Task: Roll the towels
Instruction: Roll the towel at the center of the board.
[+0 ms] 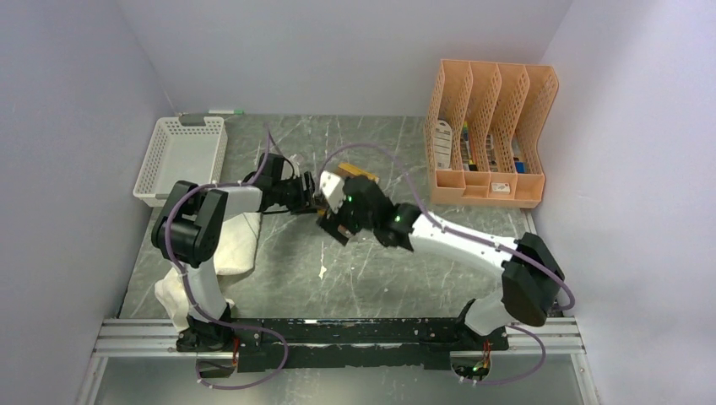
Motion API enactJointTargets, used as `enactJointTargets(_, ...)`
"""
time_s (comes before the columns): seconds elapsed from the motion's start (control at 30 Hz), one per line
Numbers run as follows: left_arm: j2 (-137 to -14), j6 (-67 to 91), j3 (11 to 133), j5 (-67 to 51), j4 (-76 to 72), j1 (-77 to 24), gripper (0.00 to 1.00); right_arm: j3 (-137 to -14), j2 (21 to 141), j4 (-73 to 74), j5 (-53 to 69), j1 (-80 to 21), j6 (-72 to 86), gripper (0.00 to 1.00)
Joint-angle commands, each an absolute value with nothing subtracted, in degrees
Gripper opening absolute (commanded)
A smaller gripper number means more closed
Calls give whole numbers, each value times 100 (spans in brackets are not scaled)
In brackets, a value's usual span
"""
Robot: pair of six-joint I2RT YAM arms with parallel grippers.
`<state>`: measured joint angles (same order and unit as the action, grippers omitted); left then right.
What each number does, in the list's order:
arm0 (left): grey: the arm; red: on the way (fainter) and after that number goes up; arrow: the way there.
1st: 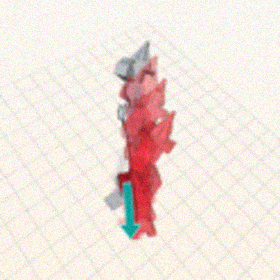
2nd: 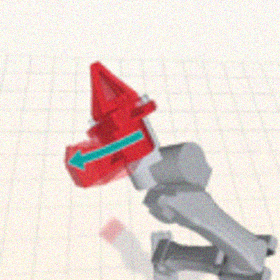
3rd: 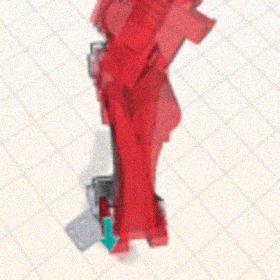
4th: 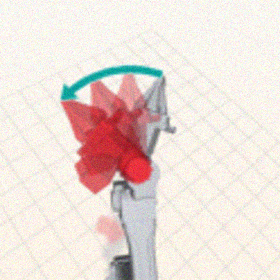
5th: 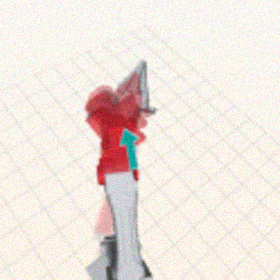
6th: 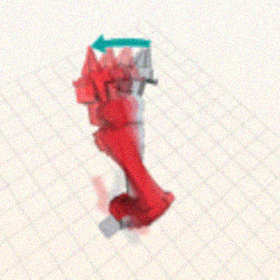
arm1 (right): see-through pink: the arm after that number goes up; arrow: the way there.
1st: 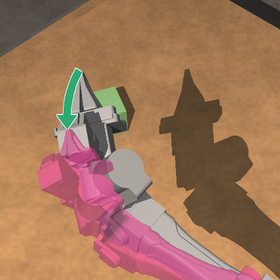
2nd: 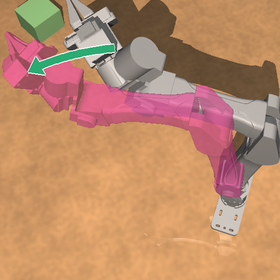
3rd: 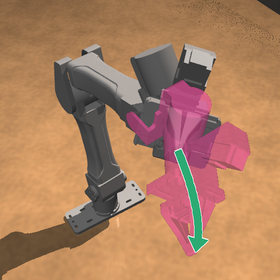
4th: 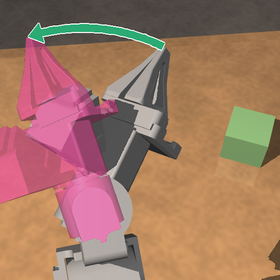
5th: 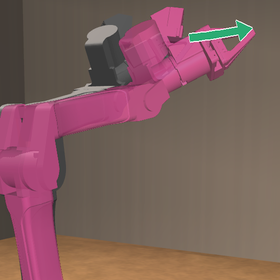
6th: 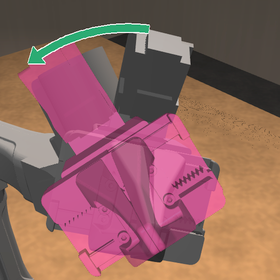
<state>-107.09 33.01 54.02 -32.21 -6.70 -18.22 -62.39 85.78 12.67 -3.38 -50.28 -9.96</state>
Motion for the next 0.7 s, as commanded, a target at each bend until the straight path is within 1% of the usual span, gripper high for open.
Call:
enactJointTargets(0.0, -11013, 2994, 5626, -2884, -142, -1833, 69, -5466, 8290, 460, -880, -5354, -1465, 86)
enactJointTargets(0.1, -11104, 2952, 5735, -2886, -42, -1772, 69, -5358, 8370, 296, -796, -5528, -1451, 86)
enactJointTargets(0.23, -11225, 2970, 5825, -3001, -17, -1685, 69, -5539, 8787, 153, -760, -5629, -1596, 86)
enactJointTargets(0.33, -11279, 2966, 5865, -3041, 6, -1630, 69, -5654, 9106, -153, -808, -5634, -1589, 84)
enactJointTargets(0.43, -11293, 2949, 5880, -3048, 37, -1579, 69, -6106, 9626, 23, -1089, -5554, -1337, 81)
enactJointTargets(0.5, -11286, 2942, 5867, -3046, 45, -1553, 69, -6234, 9805, 86, -1027, -5342, -1064, 79)
enactJointTargets(0.57, -11271, 2937, 5846, -3037, 45, -1534, 69, -6148, 9740, -55, -677, -5092, -849, 76)
enactJointTargets(0.67, -11318, 2944, 5819, -3066, 11, -1521, 69, -6070, 9683, -107, 273, -4682, -603, 66)
